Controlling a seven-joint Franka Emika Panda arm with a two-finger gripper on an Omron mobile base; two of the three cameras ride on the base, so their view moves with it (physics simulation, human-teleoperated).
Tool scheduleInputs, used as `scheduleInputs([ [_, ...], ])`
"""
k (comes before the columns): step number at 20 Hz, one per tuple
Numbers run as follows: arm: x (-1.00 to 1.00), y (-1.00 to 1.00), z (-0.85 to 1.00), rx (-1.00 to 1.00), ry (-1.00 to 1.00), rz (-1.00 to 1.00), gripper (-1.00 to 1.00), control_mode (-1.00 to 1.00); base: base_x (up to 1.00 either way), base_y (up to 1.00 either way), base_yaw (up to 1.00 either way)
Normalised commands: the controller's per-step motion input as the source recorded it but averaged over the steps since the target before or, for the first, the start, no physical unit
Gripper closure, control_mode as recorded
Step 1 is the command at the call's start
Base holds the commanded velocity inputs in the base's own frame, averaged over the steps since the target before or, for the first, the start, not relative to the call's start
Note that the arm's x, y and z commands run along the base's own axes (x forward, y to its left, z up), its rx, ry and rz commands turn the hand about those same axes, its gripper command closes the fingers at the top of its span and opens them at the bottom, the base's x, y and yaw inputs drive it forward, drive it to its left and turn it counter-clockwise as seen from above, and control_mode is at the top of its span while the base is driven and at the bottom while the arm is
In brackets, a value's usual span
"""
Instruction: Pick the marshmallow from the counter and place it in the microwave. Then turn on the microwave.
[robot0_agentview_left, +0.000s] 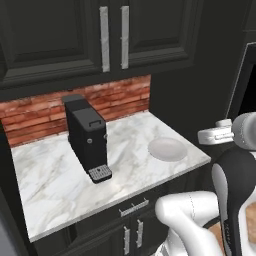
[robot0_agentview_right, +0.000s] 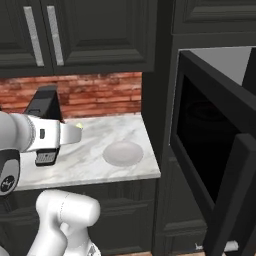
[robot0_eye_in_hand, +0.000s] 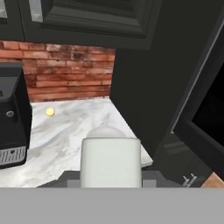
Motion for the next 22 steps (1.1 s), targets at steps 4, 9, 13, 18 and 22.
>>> scheduleInputs([
  [4, 0.00, 0.00, 0.00, 0.00, 0.00, 0.00, 1.00, 1.00, -0.55, 0.00, 0.09],
  [9, 0.00, 0.00, 0.00, 0.00, 0.00, 0.00, 1.00, 1.00, -0.52, -0.06, 0.08],
  [13, 0.00, 0.00, 0.00, 0.00, 0.00, 0.00, 1.00, 1.00, -0.45, -0.11, 0.10],
  [18, 0.00, 0.00, 0.00, 0.00, 0.00, 0.00, 1.00, 1.00, -0.39, -0.12, 0.13],
  [22, 0.00, 0.00, 0.00, 0.00, 0.00, 0.00, 1.00, 1.00, -0.39, -0.17, 0.17],
])
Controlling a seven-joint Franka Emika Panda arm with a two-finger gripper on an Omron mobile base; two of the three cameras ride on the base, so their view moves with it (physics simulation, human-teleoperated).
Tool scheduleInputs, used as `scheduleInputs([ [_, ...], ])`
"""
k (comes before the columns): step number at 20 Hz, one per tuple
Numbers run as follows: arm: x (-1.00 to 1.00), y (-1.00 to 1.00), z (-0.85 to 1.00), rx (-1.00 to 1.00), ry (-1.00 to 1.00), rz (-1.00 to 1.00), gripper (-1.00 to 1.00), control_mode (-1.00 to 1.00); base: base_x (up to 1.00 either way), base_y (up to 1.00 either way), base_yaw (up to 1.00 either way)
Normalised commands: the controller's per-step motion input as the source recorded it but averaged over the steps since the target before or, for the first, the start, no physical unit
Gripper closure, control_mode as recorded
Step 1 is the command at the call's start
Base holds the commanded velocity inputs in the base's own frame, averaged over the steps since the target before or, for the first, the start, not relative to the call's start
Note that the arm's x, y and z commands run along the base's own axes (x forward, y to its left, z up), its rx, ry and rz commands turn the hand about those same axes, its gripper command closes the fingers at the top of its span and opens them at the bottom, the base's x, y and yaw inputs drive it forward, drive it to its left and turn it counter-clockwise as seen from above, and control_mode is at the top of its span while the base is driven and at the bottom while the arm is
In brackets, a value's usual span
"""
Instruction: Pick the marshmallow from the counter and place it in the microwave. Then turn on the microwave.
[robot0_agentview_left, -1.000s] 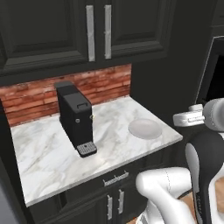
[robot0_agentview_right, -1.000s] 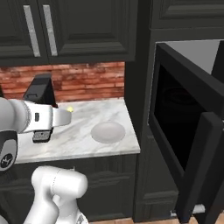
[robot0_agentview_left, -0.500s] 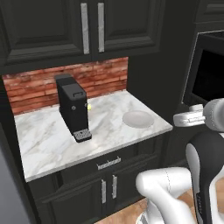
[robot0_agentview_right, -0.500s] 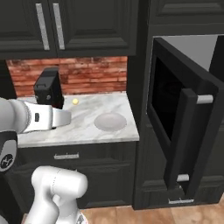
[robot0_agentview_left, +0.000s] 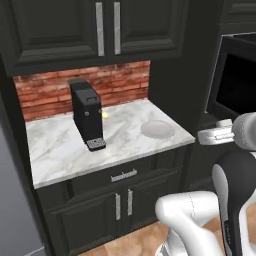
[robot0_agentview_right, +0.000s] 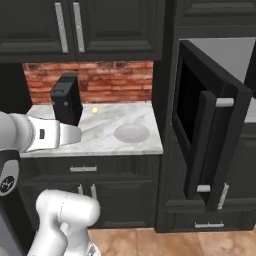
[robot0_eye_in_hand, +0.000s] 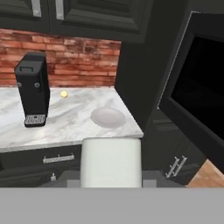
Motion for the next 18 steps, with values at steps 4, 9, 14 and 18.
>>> scheduleInputs([
  [4, 0.00, 0.00, 0.00, 0.00, 0.00, 0.00, 1.00, 1.00, -0.46, -0.19, 0.16],
  [9, 0.00, 0.00, 0.00, 0.00, 0.00, 0.00, 1.00, 1.00, -0.52, -0.23, 0.17],
  [14, 0.00, 0.00, 0.00, 0.00, 0.00, 0.00, 1.00, 1.00, -0.48, -0.26, 0.18],
  [18, 0.00, 0.00, 0.00, 0.00, 0.00, 0.00, 1.00, 1.00, -0.36, -0.31, 0.17],
])
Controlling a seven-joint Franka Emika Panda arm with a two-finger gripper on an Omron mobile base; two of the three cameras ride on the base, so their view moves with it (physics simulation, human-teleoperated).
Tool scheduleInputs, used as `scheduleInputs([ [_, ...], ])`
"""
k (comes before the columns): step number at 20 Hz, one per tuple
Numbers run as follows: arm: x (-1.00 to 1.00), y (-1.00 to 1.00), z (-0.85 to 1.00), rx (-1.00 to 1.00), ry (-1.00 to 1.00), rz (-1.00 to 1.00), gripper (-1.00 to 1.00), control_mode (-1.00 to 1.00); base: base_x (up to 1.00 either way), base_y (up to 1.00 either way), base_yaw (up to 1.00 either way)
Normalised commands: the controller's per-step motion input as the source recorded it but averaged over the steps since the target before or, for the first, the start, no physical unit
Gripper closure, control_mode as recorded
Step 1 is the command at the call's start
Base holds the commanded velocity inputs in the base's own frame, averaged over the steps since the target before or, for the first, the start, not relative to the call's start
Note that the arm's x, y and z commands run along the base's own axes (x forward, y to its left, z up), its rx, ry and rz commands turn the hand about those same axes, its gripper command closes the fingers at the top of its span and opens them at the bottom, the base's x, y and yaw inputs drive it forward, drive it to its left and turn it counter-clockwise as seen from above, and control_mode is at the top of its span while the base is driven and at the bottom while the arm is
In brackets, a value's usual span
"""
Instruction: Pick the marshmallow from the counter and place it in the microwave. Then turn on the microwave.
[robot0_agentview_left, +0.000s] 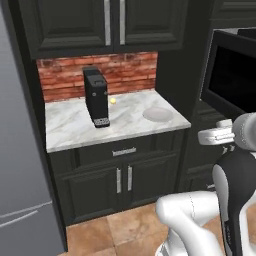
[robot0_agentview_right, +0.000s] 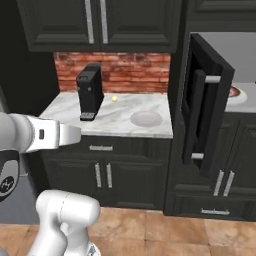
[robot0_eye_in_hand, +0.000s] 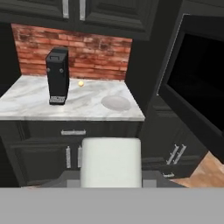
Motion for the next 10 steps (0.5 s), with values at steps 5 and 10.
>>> scheduleInputs([
  [5, 0.00, 0.00, 0.00, 0.00, 0.00, 0.00, 1.00, 1.00, -0.20, -0.42, 0.14],
  [10, 0.00, 0.00, 0.00, 0.00, 0.00, 0.00, 1.00, 1.00, -0.12, -0.51, 0.12],
])
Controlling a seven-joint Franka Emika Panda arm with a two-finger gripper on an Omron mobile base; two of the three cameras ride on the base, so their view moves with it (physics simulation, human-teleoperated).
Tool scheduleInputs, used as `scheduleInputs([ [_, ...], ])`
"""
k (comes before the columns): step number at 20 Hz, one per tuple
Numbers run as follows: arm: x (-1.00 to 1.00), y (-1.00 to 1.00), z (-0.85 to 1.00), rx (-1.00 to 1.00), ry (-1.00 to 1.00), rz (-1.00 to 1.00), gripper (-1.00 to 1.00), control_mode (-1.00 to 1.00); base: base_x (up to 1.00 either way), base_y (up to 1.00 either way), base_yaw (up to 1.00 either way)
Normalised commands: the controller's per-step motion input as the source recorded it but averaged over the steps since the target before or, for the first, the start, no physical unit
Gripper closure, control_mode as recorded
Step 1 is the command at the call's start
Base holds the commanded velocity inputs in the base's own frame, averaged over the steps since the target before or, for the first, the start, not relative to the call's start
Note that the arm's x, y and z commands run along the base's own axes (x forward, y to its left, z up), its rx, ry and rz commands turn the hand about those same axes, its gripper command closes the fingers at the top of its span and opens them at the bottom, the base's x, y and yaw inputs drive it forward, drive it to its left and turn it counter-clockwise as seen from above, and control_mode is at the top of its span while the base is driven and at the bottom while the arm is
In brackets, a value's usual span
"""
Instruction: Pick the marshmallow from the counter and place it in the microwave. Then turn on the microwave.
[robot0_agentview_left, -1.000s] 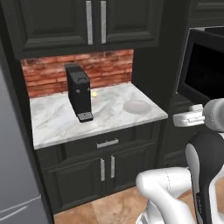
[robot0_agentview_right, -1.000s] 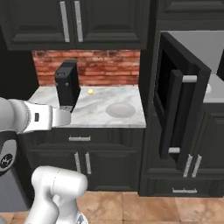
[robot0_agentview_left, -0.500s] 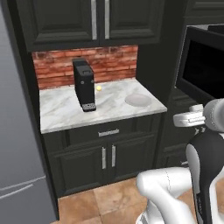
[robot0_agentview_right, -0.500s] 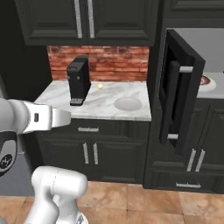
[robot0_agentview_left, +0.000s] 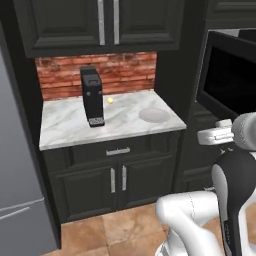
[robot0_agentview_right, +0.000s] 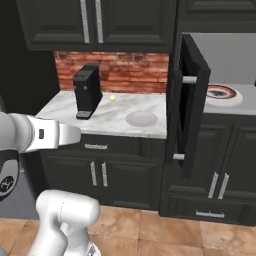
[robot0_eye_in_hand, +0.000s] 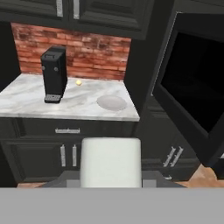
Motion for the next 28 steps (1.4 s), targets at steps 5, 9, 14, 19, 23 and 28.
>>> scheduleInputs([
  [5, 0.00, 0.00, 0.00, 0.00, 0.00, 0.00, 1.00, 1.00, -0.20, -0.55, 0.10],
  [9, 0.00, 0.00, 0.00, 0.00, 0.00, 0.00, 1.00, 1.00, -0.27, -0.54, 0.08],
  [14, 0.00, 0.00, 0.00, 0.00, 0.00, 0.00, 1.00, 1.00, -0.35, -0.49, 0.08],
  [19, 0.00, 0.00, 0.00, 0.00, 0.00, 0.00, 1.00, 1.00, -0.34, -0.48, 0.08],
  [23, 0.00, 0.00, 0.00, 0.00, 0.00, 0.00, 1.00, 1.00, -0.21, -0.51, 0.07],
  [28, 0.00, 0.00, 0.00, 0.00, 0.00, 0.00, 1.00, 1.00, -0.17, -0.50, 0.07],
])
